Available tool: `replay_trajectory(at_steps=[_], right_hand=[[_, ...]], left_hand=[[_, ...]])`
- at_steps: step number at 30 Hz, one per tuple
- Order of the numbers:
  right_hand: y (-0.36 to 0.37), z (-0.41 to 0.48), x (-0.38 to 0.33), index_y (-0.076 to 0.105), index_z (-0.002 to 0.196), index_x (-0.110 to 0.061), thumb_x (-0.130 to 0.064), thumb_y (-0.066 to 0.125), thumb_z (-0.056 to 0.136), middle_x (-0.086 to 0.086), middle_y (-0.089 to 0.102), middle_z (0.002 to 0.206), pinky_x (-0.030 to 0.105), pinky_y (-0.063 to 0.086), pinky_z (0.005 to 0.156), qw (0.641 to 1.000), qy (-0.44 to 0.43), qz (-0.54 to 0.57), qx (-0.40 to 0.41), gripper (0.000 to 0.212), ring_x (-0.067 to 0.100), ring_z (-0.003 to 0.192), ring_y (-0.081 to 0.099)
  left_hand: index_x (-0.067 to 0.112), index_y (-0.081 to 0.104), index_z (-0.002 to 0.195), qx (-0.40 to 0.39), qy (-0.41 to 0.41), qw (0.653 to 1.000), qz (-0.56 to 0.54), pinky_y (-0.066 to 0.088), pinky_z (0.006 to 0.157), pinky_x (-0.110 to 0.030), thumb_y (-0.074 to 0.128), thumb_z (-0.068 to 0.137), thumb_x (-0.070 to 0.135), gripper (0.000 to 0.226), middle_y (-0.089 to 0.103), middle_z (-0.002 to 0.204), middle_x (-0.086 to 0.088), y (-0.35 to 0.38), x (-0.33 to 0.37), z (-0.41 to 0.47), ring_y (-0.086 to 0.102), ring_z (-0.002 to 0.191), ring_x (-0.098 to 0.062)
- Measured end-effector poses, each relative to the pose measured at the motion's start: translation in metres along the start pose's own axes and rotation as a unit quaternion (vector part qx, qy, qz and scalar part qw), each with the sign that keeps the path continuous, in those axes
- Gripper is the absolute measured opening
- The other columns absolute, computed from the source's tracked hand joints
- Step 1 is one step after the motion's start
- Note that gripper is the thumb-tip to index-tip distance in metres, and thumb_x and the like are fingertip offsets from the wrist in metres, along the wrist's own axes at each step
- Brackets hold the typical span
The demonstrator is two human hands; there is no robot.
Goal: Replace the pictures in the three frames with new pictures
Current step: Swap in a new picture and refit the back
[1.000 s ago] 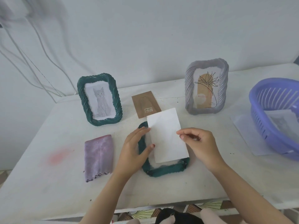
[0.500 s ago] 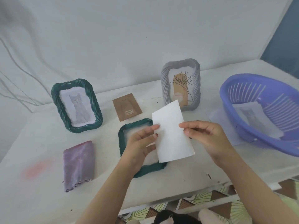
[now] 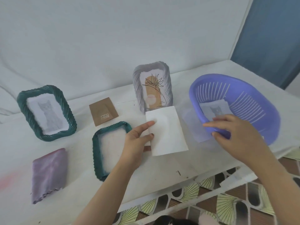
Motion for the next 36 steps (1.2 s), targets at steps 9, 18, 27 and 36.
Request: replay_trajectory(at_steps=[9,18,27,36], right_hand=[[-0.018,0.009,0.024,0.069,0.104,-0.029,-0.003,0.059,0.082,-0.007,0.067,0.093,0.015,0.045,0.07,0.992,-0.014,0.129,0.008,0.035,0.008,0.083,0.06],[-0.037,0.019,0.038,0.066,0.1,-0.036,0.0,0.057,0.082,0.007,0.069,0.088,0.022,0.045,0.067,0.979,-0.042,0.2,0.018,0.041,0.021,0.076,0.059],[-0.024,0.007,0.037,0.07,0.105,-0.024,0.001,0.057,0.083,0.002,0.069,0.092,0.01,0.043,0.064,0.983,-0.055,0.175,-0.02,0.036,0.009,0.08,0.059],[-0.012,-0.004,0.033,0.068,0.11,-0.025,-0.002,0.055,0.084,-0.002,0.066,0.096,0.027,0.052,0.076,0.988,-0.055,0.14,-0.04,0.037,0.009,0.087,0.06]], left_hand=[[0.011,0.061,0.112,0.034,-0.02,0.997,0.061,0.055,0.058,-0.026,0.052,0.081,-0.013,0.04,0.063,0.106,-0.002,0.058,-0.015,0.024,0.063,0.08,-0.016],[0.002,0.052,0.126,0.028,0.005,0.994,0.103,0.057,0.063,-0.023,0.05,0.081,-0.013,0.048,0.054,0.117,-0.008,0.109,-0.018,0.052,0.061,0.083,-0.016],[0.004,0.049,0.129,0.037,-0.036,0.987,0.154,0.057,0.068,-0.026,0.051,0.081,-0.011,0.05,0.059,0.088,-0.002,0.123,-0.041,0.05,0.06,0.071,-0.014],[0.008,0.045,0.134,0.038,-0.021,0.975,0.219,0.054,0.085,-0.036,0.054,0.081,-0.005,0.055,0.066,0.103,-0.018,0.128,-0.046,0.045,0.063,0.088,-0.022]])
Point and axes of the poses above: each hand's wrist, its own z-axis towards the middle knuckle, its own y-axis out of the palm, x = y × z, the point moved 2 cm from there along z, towards the middle knuckle
